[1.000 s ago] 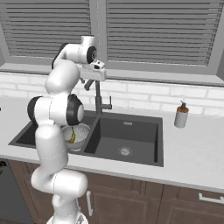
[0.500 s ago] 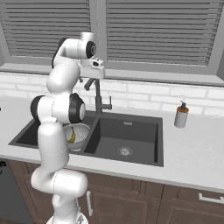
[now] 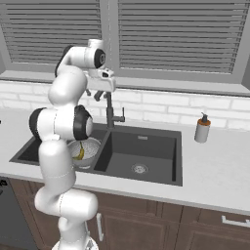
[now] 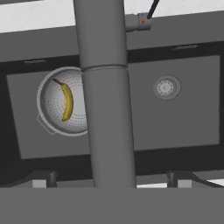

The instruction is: Put the colander in the sink, put the banana in the colander, and turn on the sink faucet and pour water over the colander.

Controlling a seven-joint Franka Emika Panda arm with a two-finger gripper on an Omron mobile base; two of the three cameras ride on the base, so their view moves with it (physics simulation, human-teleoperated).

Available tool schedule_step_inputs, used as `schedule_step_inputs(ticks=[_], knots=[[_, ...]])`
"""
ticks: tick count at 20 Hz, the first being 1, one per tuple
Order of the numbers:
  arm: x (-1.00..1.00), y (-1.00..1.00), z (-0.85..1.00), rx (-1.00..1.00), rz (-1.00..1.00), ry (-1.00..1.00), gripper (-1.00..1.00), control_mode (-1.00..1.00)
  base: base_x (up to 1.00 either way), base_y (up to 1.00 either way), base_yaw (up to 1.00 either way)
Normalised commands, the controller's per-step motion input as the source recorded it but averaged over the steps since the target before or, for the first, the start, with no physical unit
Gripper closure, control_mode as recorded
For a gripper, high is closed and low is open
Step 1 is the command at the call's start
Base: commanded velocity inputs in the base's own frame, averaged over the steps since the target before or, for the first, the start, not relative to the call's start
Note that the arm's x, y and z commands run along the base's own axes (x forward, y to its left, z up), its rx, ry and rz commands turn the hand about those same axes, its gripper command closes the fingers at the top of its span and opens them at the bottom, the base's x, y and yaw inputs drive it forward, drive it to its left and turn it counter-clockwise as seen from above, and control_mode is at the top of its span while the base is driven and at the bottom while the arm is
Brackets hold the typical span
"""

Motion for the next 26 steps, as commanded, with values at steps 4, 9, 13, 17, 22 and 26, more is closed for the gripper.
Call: schedule_step_inputs(ticks=[4, 9, 13, 17, 22, 26], knots=[[0.0, 0.0, -0.03, 0.0, 0.0, -0.02, -1.0, -1.0, 0.0, 0.0, 0.0], [0.0, 0.01, -0.04, 0.0, 0.0, 0.0, -1.0, -1.0, 0.0, 0.0, 0.0], [0.0, 0.09, -0.09, 0.0, 0.0, 0.0, -1.0, -1.0, 0.0, 0.0, 0.0], [0.03, 0.08, -0.06, 0.0, 0.0, 0.03, -1.0, -1.0, 0.0, 0.0, 0.0], [0.02, 0.21, -0.13, 0.0, 0.0, 0.07, -1.0, -1.0, 0.0, 0.0, 0.0], [0.01, 0.42, -0.15, -0.01, 0.0, 0.08, -1.0, -1.0, 0.0, 0.0, 0.0]])
